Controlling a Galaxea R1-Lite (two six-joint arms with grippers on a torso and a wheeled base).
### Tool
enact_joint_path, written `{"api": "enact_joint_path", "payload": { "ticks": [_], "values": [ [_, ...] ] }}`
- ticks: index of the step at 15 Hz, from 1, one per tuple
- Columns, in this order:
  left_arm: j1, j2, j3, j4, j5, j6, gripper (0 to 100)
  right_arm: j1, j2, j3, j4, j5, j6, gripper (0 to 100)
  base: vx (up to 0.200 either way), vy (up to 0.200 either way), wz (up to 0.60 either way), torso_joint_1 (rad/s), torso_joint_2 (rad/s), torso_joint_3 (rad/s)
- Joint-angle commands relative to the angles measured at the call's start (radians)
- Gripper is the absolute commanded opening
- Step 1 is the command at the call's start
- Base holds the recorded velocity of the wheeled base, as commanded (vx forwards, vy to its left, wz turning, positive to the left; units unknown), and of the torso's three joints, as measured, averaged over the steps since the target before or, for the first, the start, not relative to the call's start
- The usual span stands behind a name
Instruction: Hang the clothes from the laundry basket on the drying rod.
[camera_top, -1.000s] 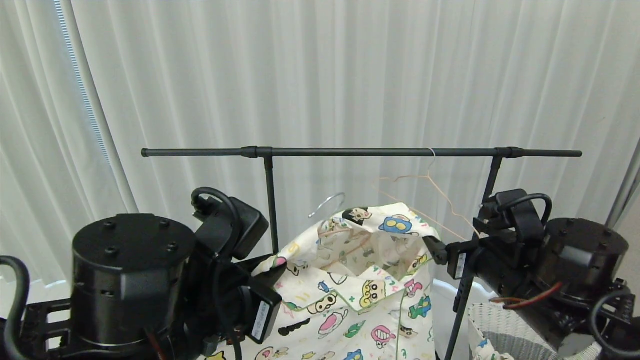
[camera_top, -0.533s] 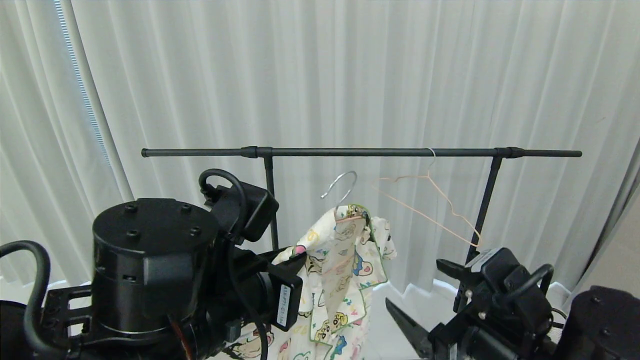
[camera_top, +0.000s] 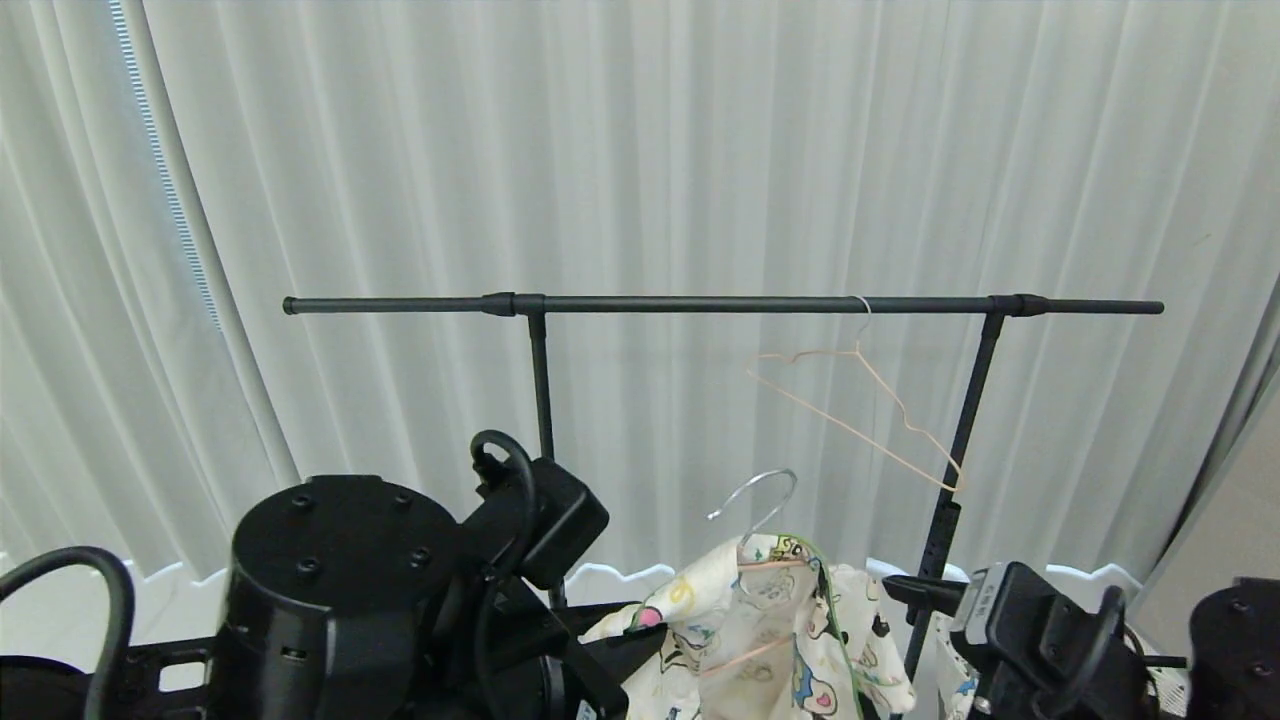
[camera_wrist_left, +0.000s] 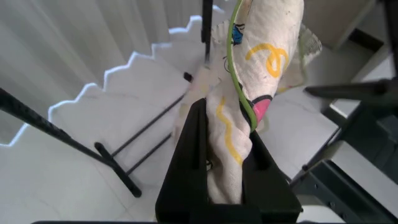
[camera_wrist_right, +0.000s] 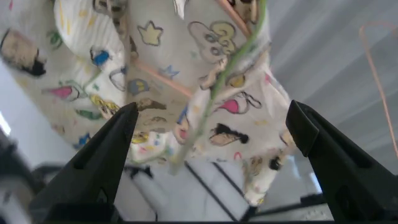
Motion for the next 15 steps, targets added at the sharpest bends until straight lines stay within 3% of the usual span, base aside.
{"api": "enact_joint_path", "payload": {
  "ticks": [1,3,5,10,13,15],
  "values": [
    [-0.008,0.042,0.01,-0.02,-0.005,0.001,0,-0.064,-0.314,-0.059,0.332,0.127,-0.037,100,0.0,0.0,0.0,0.0,0.0,0.0],
    [-0.066,0.05,0.019,-0.038,-0.008,0.001,0,-0.064,-0.455,-0.121,0.573,0.188,-0.038,100,0.0,0.0,0.0,0.0,0.0,0.0],
    [-0.14,0.053,0.021,-0.041,-0.01,0.001,0,-0.066,-0.524,-0.145,0.7,0.231,-0.038,100,0.0,0.0,0.0,0.0,0.0,0.0],
    [-0.25,0.079,0.024,-0.133,-0.008,0.013,0,-0.064,-0.498,-0.15,0.711,0.313,-0.04,100,0.0,0.0,0.0,0.0,0.0,0.0],
    [-0.25,0.081,0.067,-0.188,-0.025,0.145,0,-0.066,-0.435,-0.158,0.698,0.376,-0.061,100,0.0,0.0,0.0,0.0,0.0,0.0],
    [-0.247,0.081,0.089,-0.271,-0.067,0.165,0,-0.066,-0.398,-0.165,0.688,0.412,-0.075,100,0.0,0.0,0.0,0.0,0.0,0.0]
  ]
}}
